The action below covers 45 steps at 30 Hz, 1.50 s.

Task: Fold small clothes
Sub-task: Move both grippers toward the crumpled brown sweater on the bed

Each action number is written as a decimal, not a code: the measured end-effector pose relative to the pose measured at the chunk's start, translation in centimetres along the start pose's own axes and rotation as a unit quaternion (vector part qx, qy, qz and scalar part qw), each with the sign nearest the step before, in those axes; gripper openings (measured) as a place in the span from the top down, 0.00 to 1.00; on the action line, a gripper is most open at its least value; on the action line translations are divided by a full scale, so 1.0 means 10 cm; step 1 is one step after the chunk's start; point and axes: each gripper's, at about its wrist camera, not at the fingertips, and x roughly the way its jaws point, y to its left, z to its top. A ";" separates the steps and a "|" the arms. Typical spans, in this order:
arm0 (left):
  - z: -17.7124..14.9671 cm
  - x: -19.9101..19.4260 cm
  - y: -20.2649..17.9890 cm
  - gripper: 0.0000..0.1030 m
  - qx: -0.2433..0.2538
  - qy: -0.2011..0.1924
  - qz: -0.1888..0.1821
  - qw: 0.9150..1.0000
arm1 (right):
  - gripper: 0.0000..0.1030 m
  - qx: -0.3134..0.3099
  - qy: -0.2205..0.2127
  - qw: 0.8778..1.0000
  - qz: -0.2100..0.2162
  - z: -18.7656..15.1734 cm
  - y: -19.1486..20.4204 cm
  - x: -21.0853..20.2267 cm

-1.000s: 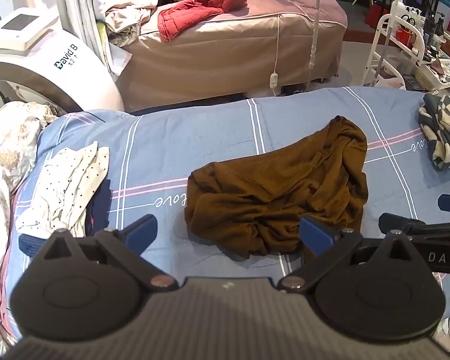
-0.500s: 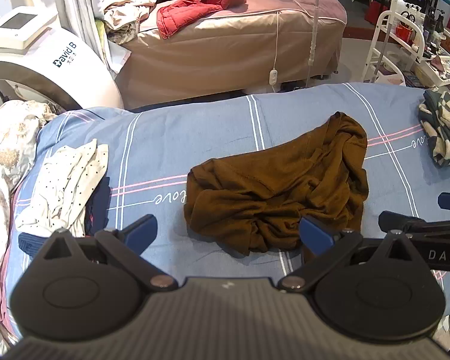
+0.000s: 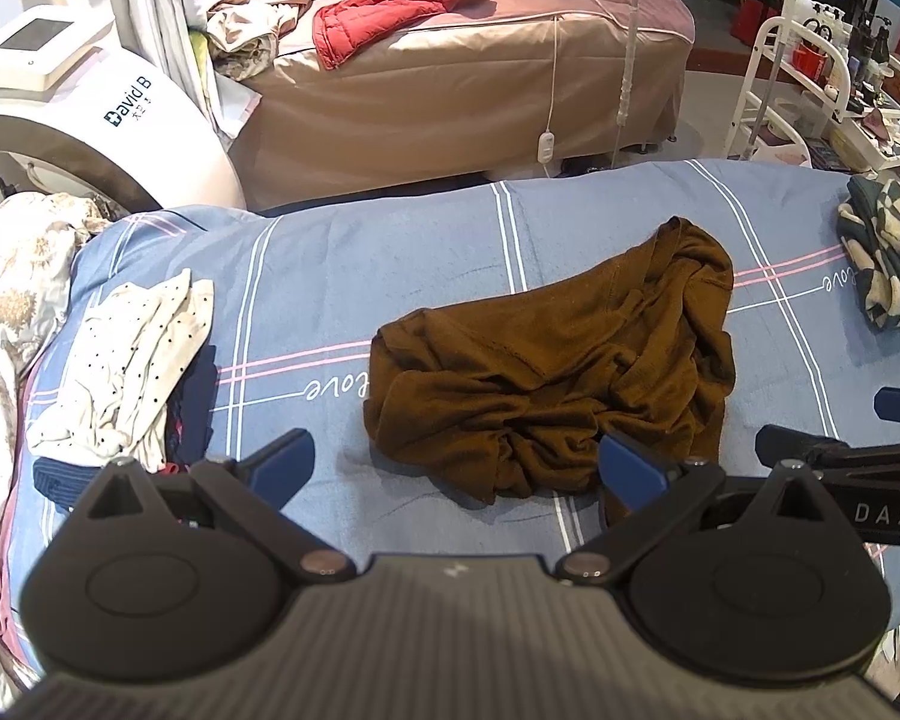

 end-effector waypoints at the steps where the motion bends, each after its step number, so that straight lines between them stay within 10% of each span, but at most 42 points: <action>1: 0.00 0.00 0.00 0.00 0.000 0.001 0.000 1.000 | 0.00 0.000 0.001 1.000 0.001 0.00 0.00 0.00; 33: -0.14 0.26 -0.04 0.00 0.024 -0.016 0.045 0.999 | 0.00 -0.024 -0.051 0.997 0.051 -0.05 -0.53 0.11; 45: -0.19 0.54 -0.09 0.00 -0.010 0.030 0.080 0.996 | 0.00 -0.014 0.001 0.997 0.073 -0.01 -0.78 0.52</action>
